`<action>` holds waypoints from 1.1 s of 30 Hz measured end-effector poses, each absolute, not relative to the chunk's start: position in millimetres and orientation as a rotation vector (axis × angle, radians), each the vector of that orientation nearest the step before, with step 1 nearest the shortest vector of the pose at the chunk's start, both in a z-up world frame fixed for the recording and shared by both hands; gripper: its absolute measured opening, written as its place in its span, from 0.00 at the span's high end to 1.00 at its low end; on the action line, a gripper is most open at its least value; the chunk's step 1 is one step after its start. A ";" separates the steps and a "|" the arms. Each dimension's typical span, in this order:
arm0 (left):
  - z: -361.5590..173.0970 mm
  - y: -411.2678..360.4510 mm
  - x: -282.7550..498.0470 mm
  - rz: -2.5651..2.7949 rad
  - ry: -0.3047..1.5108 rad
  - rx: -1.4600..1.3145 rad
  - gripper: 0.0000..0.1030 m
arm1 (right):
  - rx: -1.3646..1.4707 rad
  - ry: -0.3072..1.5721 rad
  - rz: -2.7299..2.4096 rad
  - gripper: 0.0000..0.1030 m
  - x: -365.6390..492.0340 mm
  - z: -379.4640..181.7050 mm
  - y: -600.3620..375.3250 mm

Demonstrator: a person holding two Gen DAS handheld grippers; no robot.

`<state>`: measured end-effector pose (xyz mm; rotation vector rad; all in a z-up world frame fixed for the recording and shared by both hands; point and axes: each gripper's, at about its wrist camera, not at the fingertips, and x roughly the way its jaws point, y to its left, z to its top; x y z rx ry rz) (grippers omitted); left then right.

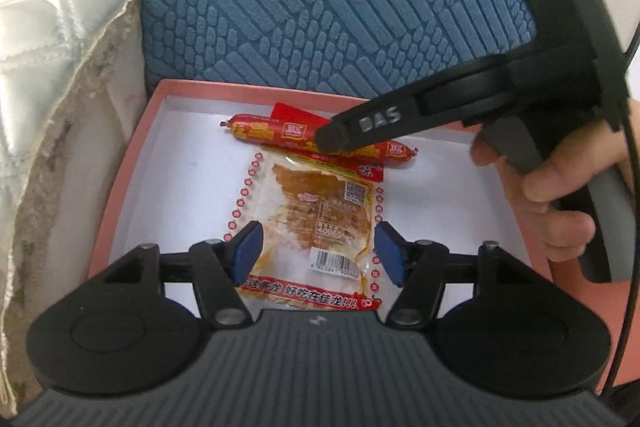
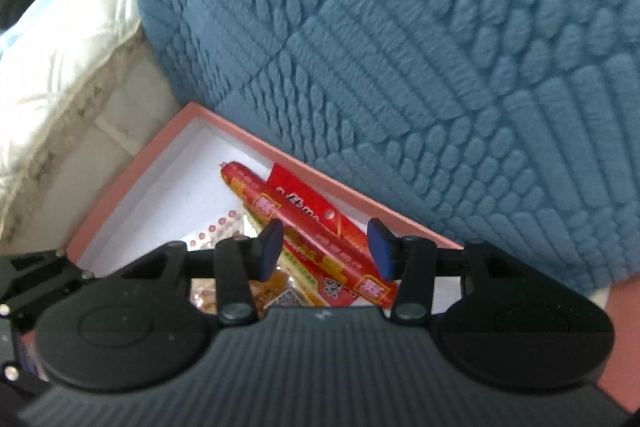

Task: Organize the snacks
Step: 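Grasp the red-labelled dried meat packet with left gripper while right grasps red sausage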

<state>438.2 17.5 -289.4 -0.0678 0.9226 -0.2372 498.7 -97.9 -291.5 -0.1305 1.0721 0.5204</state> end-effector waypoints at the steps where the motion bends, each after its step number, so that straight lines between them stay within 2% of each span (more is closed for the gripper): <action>1: -290.5 16.3 438.5 -0.243 0.925 -0.064 0.35 | -0.135 1.079 0.527 0.52 499.8 -295.0 -96.8; 4: -292.5 14.0 438.8 -0.247 0.928 -0.051 0.35 | -0.230 1.058 0.558 0.53 497.2 -297.6 -88.7; 8: -292.7 10.2 441.3 -0.266 0.926 -0.044 0.34 | -0.322 1.057 0.569 0.64 492.1 -296.2 -80.5; 24: -299.7 -5.7 449.8 -0.276 0.976 0.171 0.09 | -0.127 1.088 0.525 0.74 465.2 -267.4 -134.6; 27: -308.6 1.9 457.7 -0.266 1.013 0.137 0.08 | -0.127 1.102 0.513 0.74 460.4 -266.4 -136.3; 31: -313.8 -0.4 451.6 -0.271 0.972 0.197 0.09 | -0.137 1.124 0.499 0.75 459.9 -275.3 -132.7; 33: -314.0 -2.3 446.4 -0.279 0.953 0.212 0.13 | -0.122 1.135 0.493 0.75 460.7 -279.5 -129.6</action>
